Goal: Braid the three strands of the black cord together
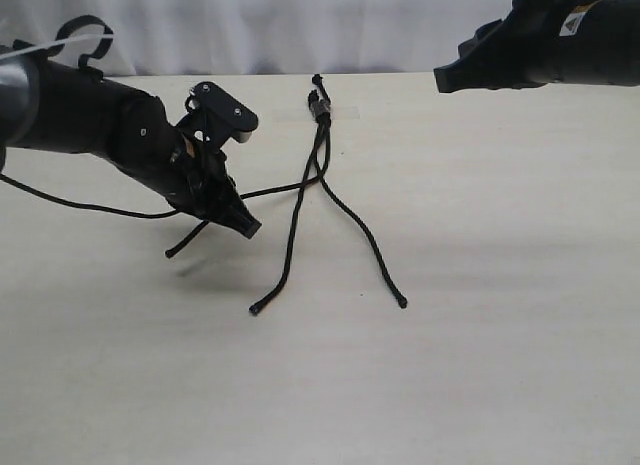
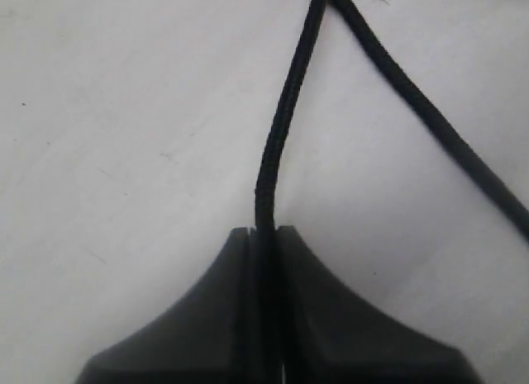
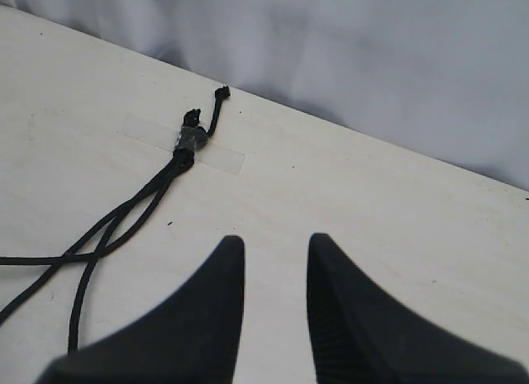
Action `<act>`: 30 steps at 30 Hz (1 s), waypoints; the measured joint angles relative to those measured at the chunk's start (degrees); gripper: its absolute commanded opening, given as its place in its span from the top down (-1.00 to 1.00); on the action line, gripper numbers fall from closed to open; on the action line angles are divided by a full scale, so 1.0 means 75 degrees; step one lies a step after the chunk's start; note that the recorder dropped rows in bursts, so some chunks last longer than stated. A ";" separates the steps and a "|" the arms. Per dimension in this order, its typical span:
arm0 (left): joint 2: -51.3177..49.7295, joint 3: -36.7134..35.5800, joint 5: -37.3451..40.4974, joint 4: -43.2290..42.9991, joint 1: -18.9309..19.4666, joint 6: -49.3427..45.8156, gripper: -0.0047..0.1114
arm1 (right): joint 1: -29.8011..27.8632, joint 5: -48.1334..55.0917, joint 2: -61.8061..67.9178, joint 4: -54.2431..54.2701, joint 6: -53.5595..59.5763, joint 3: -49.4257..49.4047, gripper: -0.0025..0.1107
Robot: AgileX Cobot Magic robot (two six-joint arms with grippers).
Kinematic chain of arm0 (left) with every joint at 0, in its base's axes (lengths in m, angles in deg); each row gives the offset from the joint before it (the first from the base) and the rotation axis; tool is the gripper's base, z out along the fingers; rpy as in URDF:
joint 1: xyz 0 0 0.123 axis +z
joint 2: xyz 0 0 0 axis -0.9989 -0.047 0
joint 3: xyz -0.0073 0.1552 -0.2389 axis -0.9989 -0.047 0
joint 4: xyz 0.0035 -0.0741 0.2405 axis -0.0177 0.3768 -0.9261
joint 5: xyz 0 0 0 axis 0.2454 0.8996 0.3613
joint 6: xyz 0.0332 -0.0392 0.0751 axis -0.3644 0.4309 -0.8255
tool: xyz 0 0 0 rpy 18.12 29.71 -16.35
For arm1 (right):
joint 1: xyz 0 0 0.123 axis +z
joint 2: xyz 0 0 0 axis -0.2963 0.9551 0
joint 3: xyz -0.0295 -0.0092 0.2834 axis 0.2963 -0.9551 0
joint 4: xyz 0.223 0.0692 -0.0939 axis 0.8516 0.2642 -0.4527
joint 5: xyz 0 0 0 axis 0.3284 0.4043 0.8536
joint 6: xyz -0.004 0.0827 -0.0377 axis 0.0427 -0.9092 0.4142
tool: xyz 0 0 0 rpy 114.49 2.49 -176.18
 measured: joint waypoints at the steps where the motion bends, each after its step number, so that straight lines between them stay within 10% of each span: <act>1: -0.0083 0.0000 -0.0014 0.0000 0.0000 0.0012 0.58 | 0.0000 0.0000 0.0000 0.0000 0.0000 0.0000 0.51; 8: -0.0483 -0.0015 -0.0067 0.0000 0.0000 0.0086 0.26 | 0.0000 0.0000 0.0000 0.0000 0.0000 0.0000 0.51; 23: 0.0346 0.0595 0.1045 0.0000 0.0000 0.0123 0.25 | 0.0000 -0.0014 0.0000 0.0000 0.0000 0.0000 0.51; 30: 0.2932 0.0558 0.0481 -0.0118 0.0000 0.0109 0.92 | 0.0122 0.0285 0.0000 0.0676 0.0000 0.0000 0.51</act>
